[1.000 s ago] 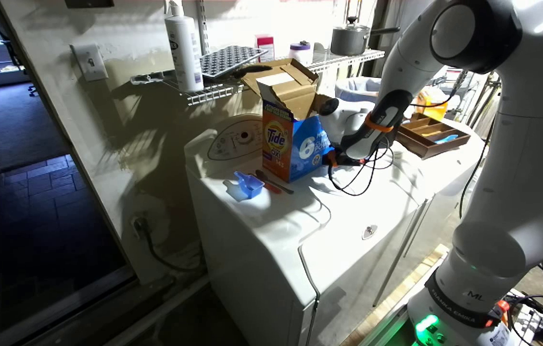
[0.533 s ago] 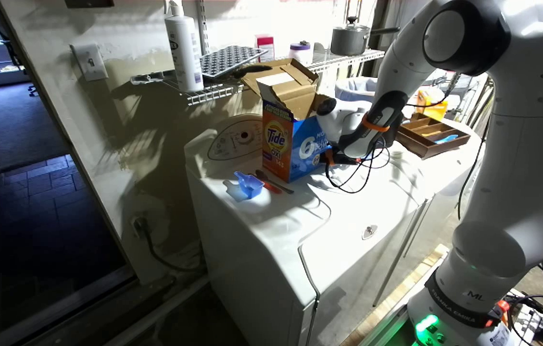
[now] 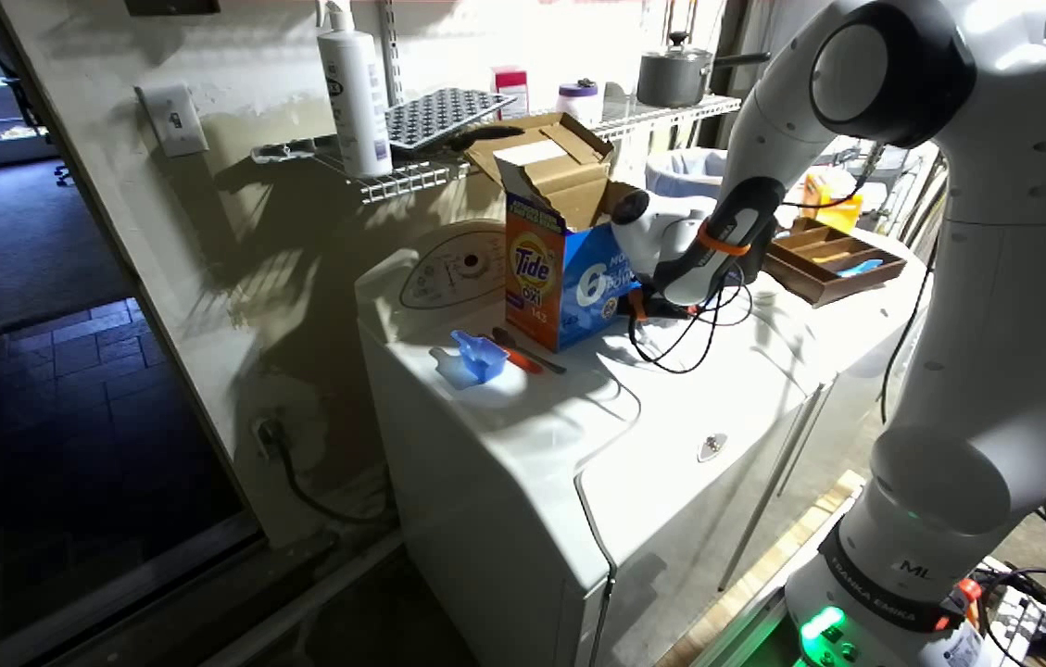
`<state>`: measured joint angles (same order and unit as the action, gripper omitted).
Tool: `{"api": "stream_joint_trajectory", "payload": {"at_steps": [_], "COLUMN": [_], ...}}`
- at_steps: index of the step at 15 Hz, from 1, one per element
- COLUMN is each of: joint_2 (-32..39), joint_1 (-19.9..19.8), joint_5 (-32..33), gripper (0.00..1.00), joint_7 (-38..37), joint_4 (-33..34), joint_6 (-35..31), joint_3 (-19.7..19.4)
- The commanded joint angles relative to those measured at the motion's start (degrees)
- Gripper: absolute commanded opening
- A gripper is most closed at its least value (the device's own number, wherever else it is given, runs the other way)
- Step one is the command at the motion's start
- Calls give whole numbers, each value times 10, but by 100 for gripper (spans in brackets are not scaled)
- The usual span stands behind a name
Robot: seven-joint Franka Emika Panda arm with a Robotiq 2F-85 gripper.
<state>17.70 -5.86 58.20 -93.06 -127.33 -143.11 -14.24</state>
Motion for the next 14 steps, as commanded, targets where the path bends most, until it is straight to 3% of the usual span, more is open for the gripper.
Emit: {"api": "stream_joint_trajectory", "payload": {"at_steps": [1, 3, 10, 14], "joint_2": [16, 17, 11, -5], "joint_1": [-6, -8, -18, -26], "joint_5": [2, -7, -61, -137], "gripper": [6, 0, 1, 1], "joint_7": [-5, 3, 65, 142], "joint_4": [13, 14, 6, -5], "joint_6": [-17, -21, -29, -40], "joint_3": [7, 11, 24, 33]}}
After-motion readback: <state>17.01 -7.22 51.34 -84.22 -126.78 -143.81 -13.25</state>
